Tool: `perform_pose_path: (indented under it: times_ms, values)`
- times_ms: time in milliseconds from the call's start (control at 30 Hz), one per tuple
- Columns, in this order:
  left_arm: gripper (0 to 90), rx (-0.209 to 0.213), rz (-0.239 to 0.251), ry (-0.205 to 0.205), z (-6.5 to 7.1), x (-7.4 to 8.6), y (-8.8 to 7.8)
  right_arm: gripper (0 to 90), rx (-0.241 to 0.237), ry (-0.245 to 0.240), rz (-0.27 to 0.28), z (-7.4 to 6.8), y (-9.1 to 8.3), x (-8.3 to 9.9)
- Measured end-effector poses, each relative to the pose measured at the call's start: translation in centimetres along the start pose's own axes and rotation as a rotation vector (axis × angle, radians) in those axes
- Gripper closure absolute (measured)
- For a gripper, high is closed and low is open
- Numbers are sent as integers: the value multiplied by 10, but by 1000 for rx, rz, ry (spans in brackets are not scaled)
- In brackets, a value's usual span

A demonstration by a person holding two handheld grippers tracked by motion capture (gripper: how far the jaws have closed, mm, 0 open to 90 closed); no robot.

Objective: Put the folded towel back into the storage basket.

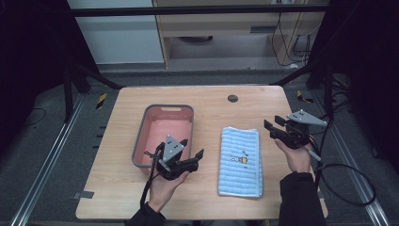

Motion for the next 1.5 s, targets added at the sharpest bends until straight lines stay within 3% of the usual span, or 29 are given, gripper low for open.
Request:
perform_pose_path:
  times_ms: [600, 1500]
  values:
    - [355, 49, -28, -6, 26, 14, 33, 477, 0, -32, -16, -1, 18, 1]
    - [410, 73, -172, -3, 40, 65, 73, 512, -19, -56, -133, -5, 58, 45]
Point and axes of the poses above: each handheld gripper's, and its own axes: y roughly forward along the jaws, x roughly out of its underside, z roughly to its right, the point moved 6 cm from there along y, roughly forward along the jaws, and after that the axes turned 11 degrees about x, right-handed, at the moved point
